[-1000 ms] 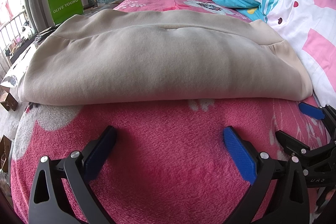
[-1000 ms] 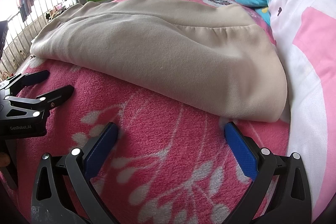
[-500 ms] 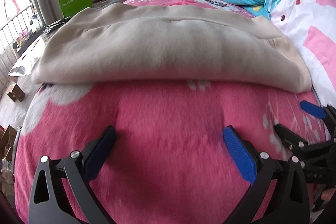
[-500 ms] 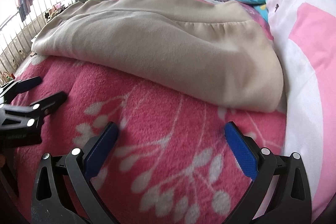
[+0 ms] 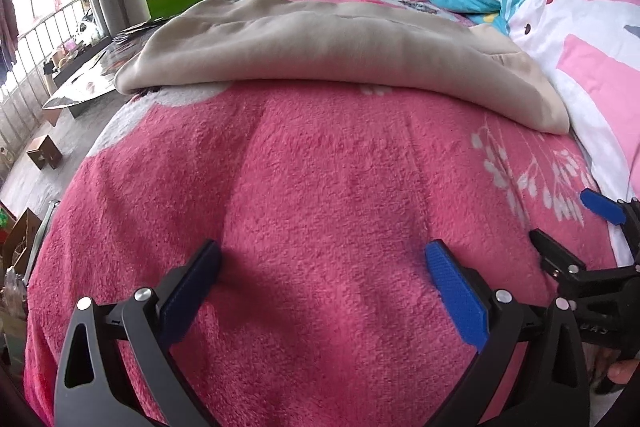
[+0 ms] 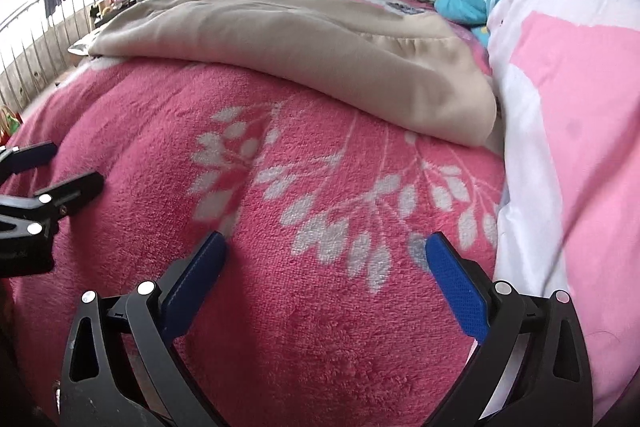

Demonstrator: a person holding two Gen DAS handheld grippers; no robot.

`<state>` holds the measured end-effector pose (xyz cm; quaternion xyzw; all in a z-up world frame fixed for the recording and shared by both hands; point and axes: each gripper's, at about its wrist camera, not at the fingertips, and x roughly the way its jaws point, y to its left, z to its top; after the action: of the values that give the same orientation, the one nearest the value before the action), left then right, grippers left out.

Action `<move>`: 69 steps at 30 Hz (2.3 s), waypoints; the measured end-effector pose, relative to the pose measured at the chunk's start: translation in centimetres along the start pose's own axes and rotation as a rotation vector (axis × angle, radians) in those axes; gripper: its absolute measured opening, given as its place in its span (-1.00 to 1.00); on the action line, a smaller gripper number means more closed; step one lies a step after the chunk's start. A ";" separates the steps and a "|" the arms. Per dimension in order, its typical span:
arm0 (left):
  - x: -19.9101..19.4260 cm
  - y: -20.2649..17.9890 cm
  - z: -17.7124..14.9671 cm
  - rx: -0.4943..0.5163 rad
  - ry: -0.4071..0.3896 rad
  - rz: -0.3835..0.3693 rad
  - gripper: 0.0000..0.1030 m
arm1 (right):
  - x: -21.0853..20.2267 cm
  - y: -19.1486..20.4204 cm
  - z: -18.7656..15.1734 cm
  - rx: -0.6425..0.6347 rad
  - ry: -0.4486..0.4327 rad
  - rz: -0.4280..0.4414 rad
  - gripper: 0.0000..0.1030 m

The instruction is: Fold large clothes

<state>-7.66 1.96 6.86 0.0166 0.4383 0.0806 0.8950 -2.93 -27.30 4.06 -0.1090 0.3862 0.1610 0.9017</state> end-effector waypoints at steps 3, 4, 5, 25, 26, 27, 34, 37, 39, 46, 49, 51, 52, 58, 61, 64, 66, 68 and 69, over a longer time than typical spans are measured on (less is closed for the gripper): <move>0.1 -0.2 -0.4 0.003 -0.019 0.015 0.93 | 0.3 0.3 -0.1 -0.011 -0.019 -0.021 0.87; 0.3 -0.3 -0.5 0.005 -0.028 0.018 0.93 | 0.3 0.3 -0.2 -0.013 -0.022 -0.025 0.87; 0.3 -0.4 -0.7 0.006 -0.033 0.021 0.93 | 0.3 0.3 -0.2 -0.013 -0.025 -0.025 0.87; 0.2 0.1 -0.5 -0.005 -0.037 0.003 0.93 | -0.1 0.0 -0.1 -0.017 -0.002 0.003 0.87; 0.2 0.1 -0.5 -0.005 -0.036 0.003 0.93 | -0.1 0.0 -0.1 -0.020 -0.004 0.002 0.87; 0.2 0.1 -0.6 -0.005 -0.036 0.003 0.93 | -0.1 0.0 -0.1 -0.019 -0.005 0.003 0.87; 0.2 0.1 -0.5 -0.007 -0.036 0.001 0.93 | -0.4 0.1 -0.7 -0.016 -0.051 -0.010 0.87; 0.3 0.1 -0.5 -0.007 -0.035 0.000 0.93 | -0.4 0.1 -0.7 -0.011 -0.046 -0.006 0.87; 0.3 0.1 -0.5 -0.006 -0.036 0.001 0.93 | -0.4 0.2 -0.7 -0.011 -0.046 -0.005 0.87; 0.3 0.2 -0.5 -0.007 -0.035 -0.003 0.93 | -0.4 0.2 -0.7 -0.011 -0.045 -0.005 0.87; 0.3 0.2 -0.5 -0.006 -0.035 -0.002 0.93 | -0.4 0.2 -0.7 -0.012 -0.044 -0.005 0.87; 0.3 0.2 -0.5 -0.006 -0.034 -0.002 0.93 | -0.4 0.2 -0.7 -0.011 -0.044 -0.005 0.87; 0.3 0.2 -0.4 -0.007 -0.034 -0.003 0.93 | -0.4 0.3 -0.7 -0.011 -0.043 -0.004 0.87; 0.3 0.1 -0.5 -0.006 -0.035 -0.002 0.93 | -0.4 0.4 -0.7 -0.012 -0.043 -0.005 0.87; 0.3 0.1 -0.4 -0.006 -0.036 -0.002 0.93 | -0.4 0.4 -0.7 -0.012 -0.043 -0.005 0.87; 0.3 0.2 -0.5 -0.006 -0.034 -0.003 0.93 | -0.4 0.3 -0.7 -0.011 -0.041 -0.004 0.87; 0.3 0.2 -0.5 -0.006 -0.034 -0.002 0.93 | -0.4 0.4 -0.7 -0.011 -0.042 -0.004 0.87; 0.3 0.1 -0.5 -0.006 -0.036 -0.002 0.93 | -0.4 0.5 -0.8 -0.012 -0.043 -0.005 0.87; 0.3 0.2 -0.5 -0.006 -0.035 -0.002 0.93 | -0.4 0.4 -0.7 -0.011 -0.042 -0.004 0.87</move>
<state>-7.88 2.17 6.35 0.0147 0.4222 0.0807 0.9028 -3.80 -27.27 3.84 -0.1115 0.3660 0.1636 0.9093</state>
